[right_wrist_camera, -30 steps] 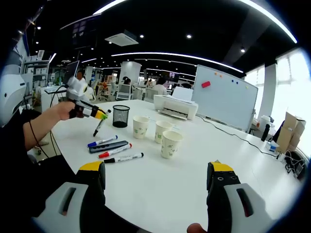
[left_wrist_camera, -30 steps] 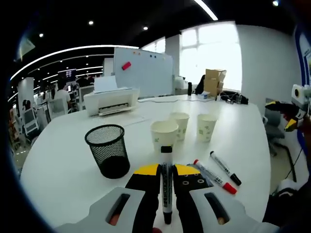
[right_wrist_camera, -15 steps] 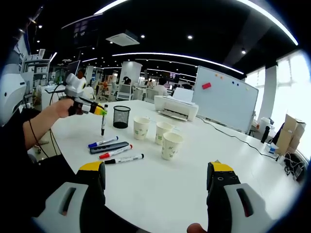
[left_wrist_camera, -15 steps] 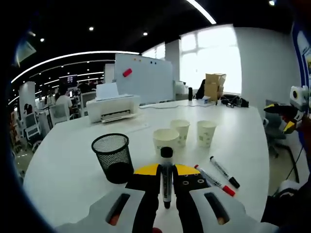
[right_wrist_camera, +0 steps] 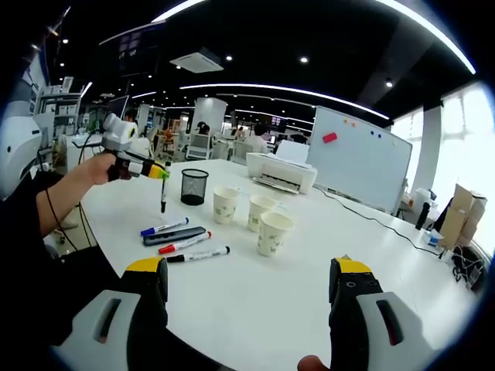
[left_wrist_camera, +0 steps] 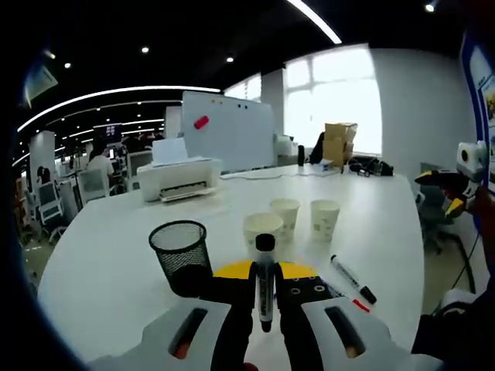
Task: Place the scattered laser pointers and whiteboard markers into the pen holder and stack the scattered paper cups together
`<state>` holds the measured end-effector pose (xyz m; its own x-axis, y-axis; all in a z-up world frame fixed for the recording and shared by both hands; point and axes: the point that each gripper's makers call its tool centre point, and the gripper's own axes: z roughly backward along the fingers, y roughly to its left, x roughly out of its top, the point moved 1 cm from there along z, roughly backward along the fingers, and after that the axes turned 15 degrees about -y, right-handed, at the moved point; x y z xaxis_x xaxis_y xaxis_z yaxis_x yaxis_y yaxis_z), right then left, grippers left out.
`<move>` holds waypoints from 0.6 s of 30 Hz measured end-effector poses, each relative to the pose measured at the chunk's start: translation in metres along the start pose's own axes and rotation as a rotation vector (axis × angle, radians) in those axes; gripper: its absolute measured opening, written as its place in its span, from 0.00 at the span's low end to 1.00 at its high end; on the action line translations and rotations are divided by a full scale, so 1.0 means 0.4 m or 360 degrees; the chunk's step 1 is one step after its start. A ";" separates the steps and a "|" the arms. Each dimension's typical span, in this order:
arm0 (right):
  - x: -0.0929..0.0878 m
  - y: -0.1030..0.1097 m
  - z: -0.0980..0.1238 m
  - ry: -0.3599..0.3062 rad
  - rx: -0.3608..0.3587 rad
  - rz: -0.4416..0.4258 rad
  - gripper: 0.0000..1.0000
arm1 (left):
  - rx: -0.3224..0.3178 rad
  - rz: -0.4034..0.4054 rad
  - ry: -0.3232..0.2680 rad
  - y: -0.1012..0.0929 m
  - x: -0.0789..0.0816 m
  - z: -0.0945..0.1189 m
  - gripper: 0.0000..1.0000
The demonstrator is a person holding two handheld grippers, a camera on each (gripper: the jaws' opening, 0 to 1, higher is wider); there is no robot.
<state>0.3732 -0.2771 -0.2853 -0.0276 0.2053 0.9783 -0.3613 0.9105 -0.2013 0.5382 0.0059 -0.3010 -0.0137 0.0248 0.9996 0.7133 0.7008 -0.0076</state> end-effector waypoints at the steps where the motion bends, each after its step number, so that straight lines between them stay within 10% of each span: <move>1: -0.001 -0.001 0.001 0.0003 -0.0001 -0.0001 0.81 | -0.0003 0.0003 -0.0004 -0.002 0.002 0.001 0.15; 18: -0.005 -0.001 0.004 0.0000 -0.0008 -0.0009 0.81 | 0.0005 -0.0013 -0.0034 0.004 0.032 0.005 0.15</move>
<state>0.3721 -0.2785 -0.2873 -0.0255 0.2002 0.9794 -0.3569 0.9133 -0.1960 0.5376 0.0087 -0.2884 -0.0345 0.0343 0.9988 0.7111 0.7031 0.0004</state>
